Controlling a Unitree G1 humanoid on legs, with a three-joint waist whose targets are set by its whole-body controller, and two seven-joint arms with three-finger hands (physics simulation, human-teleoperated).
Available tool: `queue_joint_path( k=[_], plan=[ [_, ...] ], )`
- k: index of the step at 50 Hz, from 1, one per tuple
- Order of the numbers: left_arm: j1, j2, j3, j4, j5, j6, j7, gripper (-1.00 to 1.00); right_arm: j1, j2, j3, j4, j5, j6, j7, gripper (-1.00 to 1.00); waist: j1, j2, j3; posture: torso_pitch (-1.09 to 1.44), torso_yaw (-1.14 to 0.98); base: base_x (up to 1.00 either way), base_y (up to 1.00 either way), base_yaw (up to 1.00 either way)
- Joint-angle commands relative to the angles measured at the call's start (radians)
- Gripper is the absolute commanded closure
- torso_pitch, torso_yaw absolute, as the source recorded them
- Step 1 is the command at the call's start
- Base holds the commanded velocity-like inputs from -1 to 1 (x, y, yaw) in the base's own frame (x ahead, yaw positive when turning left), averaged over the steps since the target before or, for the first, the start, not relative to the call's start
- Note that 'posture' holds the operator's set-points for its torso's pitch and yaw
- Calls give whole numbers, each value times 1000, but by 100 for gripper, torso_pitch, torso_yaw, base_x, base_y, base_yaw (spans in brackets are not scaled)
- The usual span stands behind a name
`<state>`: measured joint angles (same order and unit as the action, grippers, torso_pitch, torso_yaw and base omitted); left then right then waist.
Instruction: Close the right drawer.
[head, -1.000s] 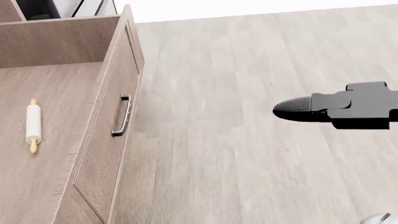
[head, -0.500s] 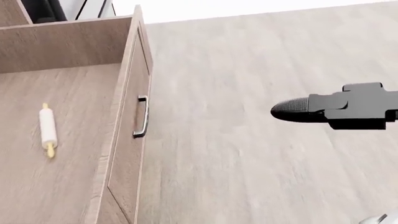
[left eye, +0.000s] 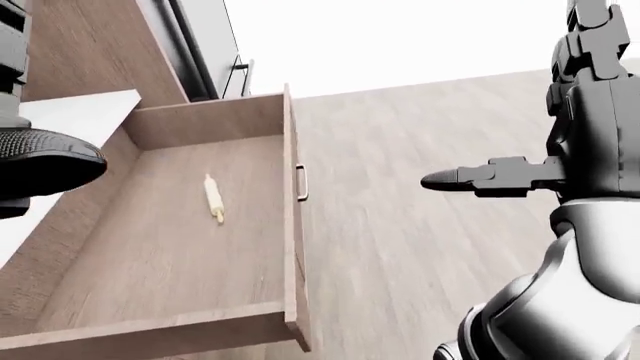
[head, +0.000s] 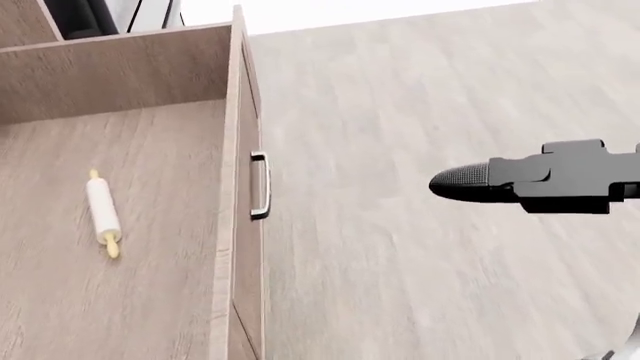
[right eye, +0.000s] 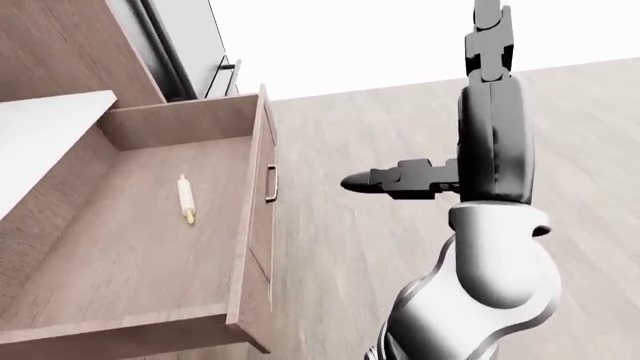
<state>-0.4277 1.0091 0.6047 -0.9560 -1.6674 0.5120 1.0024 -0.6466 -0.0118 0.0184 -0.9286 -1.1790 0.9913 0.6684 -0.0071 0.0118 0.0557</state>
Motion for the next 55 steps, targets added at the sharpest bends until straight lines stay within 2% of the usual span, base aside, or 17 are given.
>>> queue_joint_path(
  k=[1, 5, 7, 8, 9, 10, 19, 23, 25, 27, 32, 38, 39, 41, 45, 47, 55],
  plan=[
    [-16, 20, 32, 9, 15, -32, 6, -100, -24, 0, 15, -18, 13, -30, -8, -100, 5, 0, -14, 0, 0, 0, 20, 0],
    [-15, 21, 29, 9, 18, -35, 5, -100, -23, -3, 15, -22, 18, -27, -9, -100, 3, 45, 2, 0, 0, 0, 20, 0],
    [-14, 20, 28, 10, 20, -36, 3, -100, -20, 0, 16, -20, 31, -28, -15, -100, -5, 97, -7, 0, 0, 0, 19, 0],
    [-14, 20, 28, 10, 21, -35, 3, -100, -18, 3, 16, -20, 44, -29, -19, -100, 1, 141, -18, 0, 0, 0, 0, 19],
    [-14, 19, 27, 11, 22, -35, 2, -100, -16, 1, 18, -19, 46, -28, -22, -100, 8, 109, 4, 0, 0, 0, 0, 20],
    [-13, 18, 27, 11, 23, -34, 2, -100, -16, 0, 18, -17, 47, -26, -23, -100, -1, 127, 0, 0, 0, 0, 0, 20],
    [-12, 11, 27, 12, 29, -29, -1, -100, -13, -4, 22, -15, 58, -21, -31, -100, 7, 46, -2, 0, 0, 0, 0, 35],
    [-11, 11, 29, 13, 28, -29, 0, -100, -10, -5, 22, -14, 64, -21, -35, -100, 6, -26, -17, 0, 0, 0, 0, 38],
    [-10, 9, 29, 9, 29, -29, 0, -100, -10, -5, 23, -15, 63, -20, -35, -100, 3, -11, -15, 0, 0, 0, 0, 38],
    [-9, 9, 30, 12, 30, -29, -1, -100, -10, -6, 23, -15, 64, -20, -35, -100, 15, -20, -14, 0, 0, 0, 0, 38],
    [-9, 7, 29, 9, 29, -29, -1, -100, -9, -7, 22, -14, 67, -21, -37, -100, 18, 15, -1, 0, 0, 0, 0, 38],
    [-6, 6, 31, 7, 29, -29, -2, -100, -9, -6, 23, -14, 66, -20, -39, -100, -3, 110, -22, 0, 0, 0, 0, 38],
    [-6, 6, 31, 7, 28, -29, -2, -100, -9, -7, 24, -13, 63, -20, -40, -100, 11, 97, -3, 0, 0, 0, 0, 38],
    [-4, 4, 30, 6, 30, -28, -4, -100, -8, -8, 23, -11, 62, -23, -41, -100, 5, 104, -1, 0, 0, 0, 0, 18],
    [-2, 1, 32, 5, 32, -26, -6, -100, -12, -8, 21, -16, 66, -23, -43, -100, -1, 53, 22, 0, 0, 0, 0, 0],
    [-1, 0, 33, 5, 31, -25, -7, -100, -11, -8, 22, -14, 66, -24, -46, -100, 7, 9, 13, 0, 0, 0, 0, 0],
    [-1, -5, 30, 3, 36, -24, -9, -100, 37, -17, -39, -24, 199, -9, -120, -100, -2, 57, 4, 0, 0, 0, 0, 0]
  ],
)
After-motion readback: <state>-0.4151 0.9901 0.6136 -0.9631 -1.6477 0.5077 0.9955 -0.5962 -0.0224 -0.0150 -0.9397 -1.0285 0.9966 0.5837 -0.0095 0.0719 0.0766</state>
